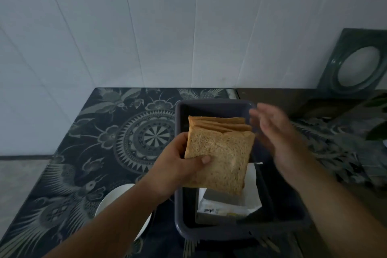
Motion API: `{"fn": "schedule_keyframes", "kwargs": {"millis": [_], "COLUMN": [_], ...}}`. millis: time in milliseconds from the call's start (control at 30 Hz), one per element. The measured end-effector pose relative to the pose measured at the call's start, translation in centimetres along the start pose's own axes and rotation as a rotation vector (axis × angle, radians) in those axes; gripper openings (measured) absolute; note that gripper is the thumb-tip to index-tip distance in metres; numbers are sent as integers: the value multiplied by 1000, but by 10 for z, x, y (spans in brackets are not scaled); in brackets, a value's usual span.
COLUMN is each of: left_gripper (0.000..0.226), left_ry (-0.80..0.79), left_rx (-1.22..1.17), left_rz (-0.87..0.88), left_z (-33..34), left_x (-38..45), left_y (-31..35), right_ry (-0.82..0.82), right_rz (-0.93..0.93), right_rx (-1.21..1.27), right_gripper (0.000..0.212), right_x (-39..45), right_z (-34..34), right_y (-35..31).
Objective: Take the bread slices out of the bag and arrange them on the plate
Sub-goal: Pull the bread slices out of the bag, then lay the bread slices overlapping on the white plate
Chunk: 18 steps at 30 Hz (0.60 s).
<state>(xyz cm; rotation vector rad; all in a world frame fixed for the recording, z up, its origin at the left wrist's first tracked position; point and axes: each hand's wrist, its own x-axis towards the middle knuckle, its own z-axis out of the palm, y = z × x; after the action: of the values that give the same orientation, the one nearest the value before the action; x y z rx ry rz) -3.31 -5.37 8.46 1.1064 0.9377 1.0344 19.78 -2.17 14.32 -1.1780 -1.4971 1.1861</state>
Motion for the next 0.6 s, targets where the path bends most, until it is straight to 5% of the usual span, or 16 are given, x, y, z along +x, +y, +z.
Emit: {"fn": "schedule_keyframes", "kwargs": {"millis": [100, 300, 600], "left_gripper": [63, 55, 33], "left_ry": [18, 124, 234], "left_rx": [-76, -134, -189], "left_rz": [-13, -49, -177], "left_z": [-13, -47, -129], "left_x": [-13, -42, -93], "left_y": [-5, -13, -20], "right_ry": [-107, -284, -302], "right_rz": [78, 101, 197], "right_rx": [111, 127, 107], "right_gripper": [109, 60, 57], "right_x": [-16, -16, -14], "right_z": [31, 83, 188], "right_y": [31, 53, 70]}}
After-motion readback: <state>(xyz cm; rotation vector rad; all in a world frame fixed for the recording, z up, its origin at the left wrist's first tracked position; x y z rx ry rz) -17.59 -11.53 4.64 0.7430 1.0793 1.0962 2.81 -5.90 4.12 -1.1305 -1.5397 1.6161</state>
